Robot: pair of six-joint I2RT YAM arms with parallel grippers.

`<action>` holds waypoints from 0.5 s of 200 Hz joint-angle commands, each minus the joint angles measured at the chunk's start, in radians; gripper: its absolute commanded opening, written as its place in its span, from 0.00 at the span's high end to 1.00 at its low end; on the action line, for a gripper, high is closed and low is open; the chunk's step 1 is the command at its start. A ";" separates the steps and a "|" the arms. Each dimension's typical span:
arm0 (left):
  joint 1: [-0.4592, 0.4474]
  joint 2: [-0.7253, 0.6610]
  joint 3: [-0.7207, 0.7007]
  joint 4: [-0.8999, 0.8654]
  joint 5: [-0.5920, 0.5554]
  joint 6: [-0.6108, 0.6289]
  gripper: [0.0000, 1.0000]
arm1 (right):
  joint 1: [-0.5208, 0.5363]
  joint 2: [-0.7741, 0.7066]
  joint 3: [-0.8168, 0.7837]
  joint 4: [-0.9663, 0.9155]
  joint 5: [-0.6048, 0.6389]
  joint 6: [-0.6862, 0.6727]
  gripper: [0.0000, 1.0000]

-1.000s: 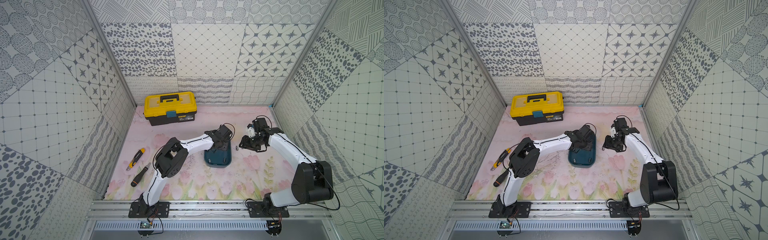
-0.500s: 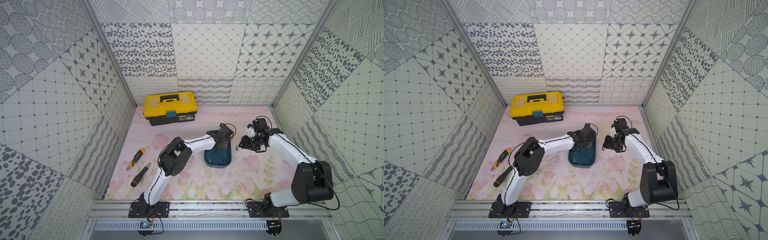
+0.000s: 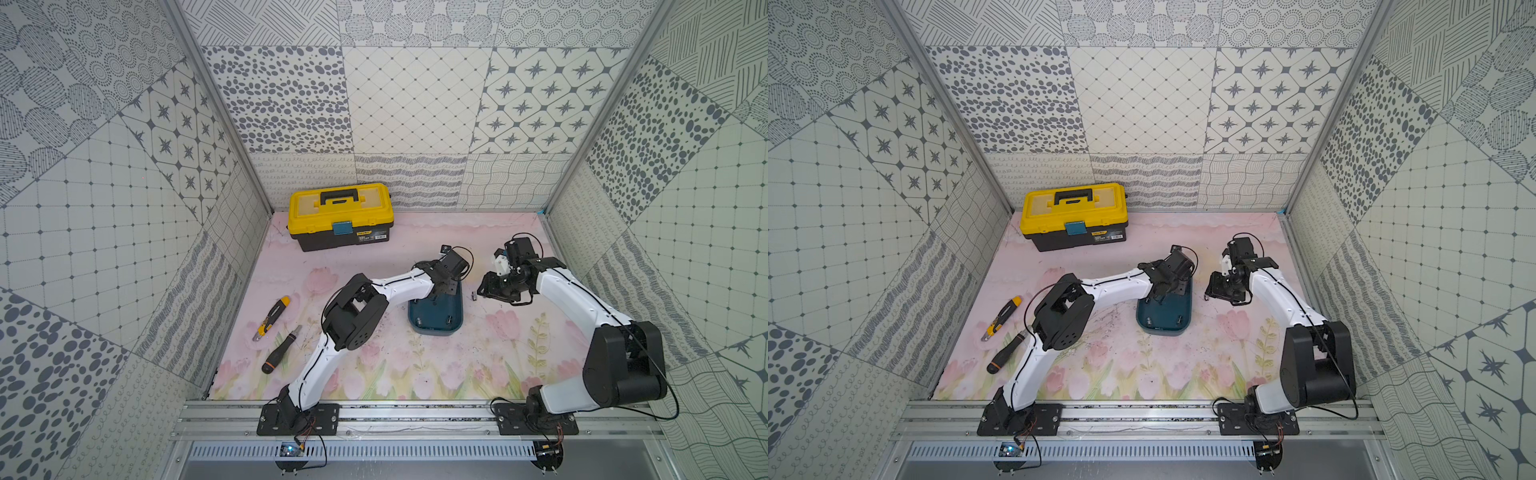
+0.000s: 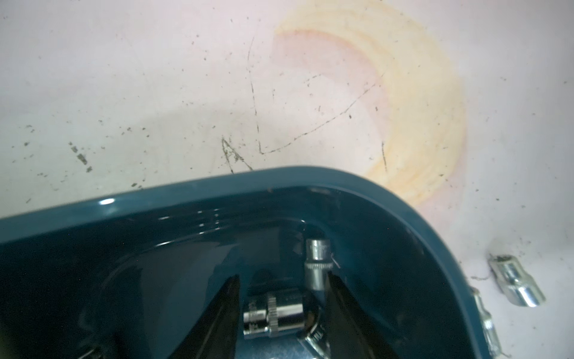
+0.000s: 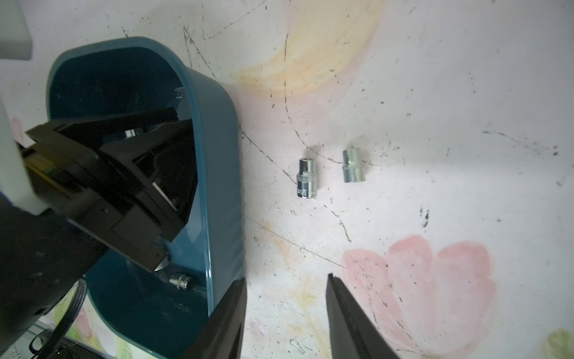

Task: Take out the socket from the storage box
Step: Pick up the socket head from the storage box.

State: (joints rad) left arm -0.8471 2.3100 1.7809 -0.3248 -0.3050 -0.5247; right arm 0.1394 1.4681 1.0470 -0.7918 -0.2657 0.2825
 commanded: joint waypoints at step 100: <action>0.013 -0.012 -0.022 -0.003 -0.026 -0.010 0.53 | -0.006 -0.022 -0.012 0.034 -0.013 0.017 0.53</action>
State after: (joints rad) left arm -0.8410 2.3154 1.7794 -0.3241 -0.3244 -0.5312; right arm 0.1379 1.4681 1.0451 -0.7860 -0.2703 0.2859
